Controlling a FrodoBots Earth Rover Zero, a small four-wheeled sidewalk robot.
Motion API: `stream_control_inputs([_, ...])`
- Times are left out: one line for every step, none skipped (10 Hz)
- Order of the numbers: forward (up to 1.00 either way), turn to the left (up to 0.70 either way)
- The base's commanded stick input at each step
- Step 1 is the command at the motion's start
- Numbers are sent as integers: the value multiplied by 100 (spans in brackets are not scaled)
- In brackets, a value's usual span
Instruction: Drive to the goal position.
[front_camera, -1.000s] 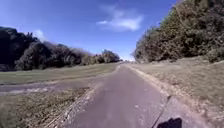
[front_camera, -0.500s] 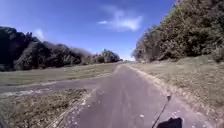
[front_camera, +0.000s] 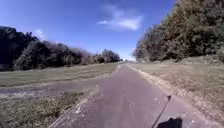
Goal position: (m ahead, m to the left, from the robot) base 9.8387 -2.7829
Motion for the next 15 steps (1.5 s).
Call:
stream_control_inputs([50, -45])
stream_control_inputs([50, 0])
stream_control_inputs([50, 0])
stream_control_inputs([50, 0])
stream_control_inputs([50, 0])
stream_control_inputs([50, 0])
stream_control_inputs([50, 0])
stream_control_inputs([50, 0])
stream_control_inputs([50, 0])
stream_control_inputs([50, 0])
stream_control_inputs([50, 0])
stream_control_inputs([50, 0])
stream_control_inputs([50, 0])
stream_control_inputs([50, 0])
stream_control_inputs([50, 0])
